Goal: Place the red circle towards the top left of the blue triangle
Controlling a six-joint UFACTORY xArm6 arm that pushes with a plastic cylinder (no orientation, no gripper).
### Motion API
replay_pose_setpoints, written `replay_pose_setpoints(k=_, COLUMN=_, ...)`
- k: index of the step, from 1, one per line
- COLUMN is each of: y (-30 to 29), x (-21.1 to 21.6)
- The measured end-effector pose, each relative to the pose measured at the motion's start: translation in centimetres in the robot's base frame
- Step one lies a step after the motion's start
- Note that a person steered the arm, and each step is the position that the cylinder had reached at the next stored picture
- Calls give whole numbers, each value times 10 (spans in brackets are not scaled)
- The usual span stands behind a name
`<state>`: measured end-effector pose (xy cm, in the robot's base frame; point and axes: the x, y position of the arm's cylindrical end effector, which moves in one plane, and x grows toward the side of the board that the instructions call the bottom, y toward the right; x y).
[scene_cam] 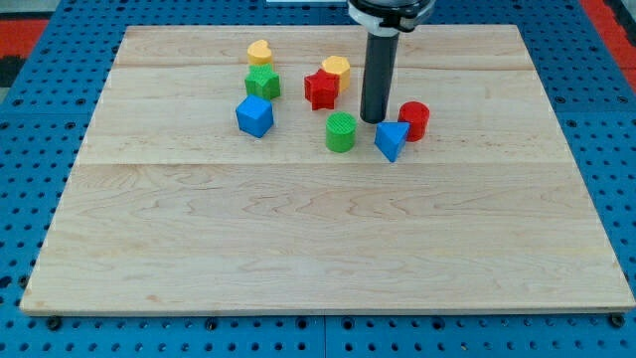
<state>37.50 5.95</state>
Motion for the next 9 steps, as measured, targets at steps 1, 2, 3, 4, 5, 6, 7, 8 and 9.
replay_pose_setpoints(k=1, y=-2, x=3)
replay_pose_setpoints(k=2, y=-1, x=13)
replay_pose_setpoints(k=3, y=10, x=34)
replay_pose_setpoints(k=4, y=10, x=34)
replay_pose_setpoints(k=5, y=31, x=41)
replay_pose_setpoints(k=6, y=47, x=42)
replay_pose_setpoints(k=7, y=50, x=42)
replay_pose_setpoints(k=8, y=57, x=43)
replay_pose_setpoints(k=9, y=31, x=39)
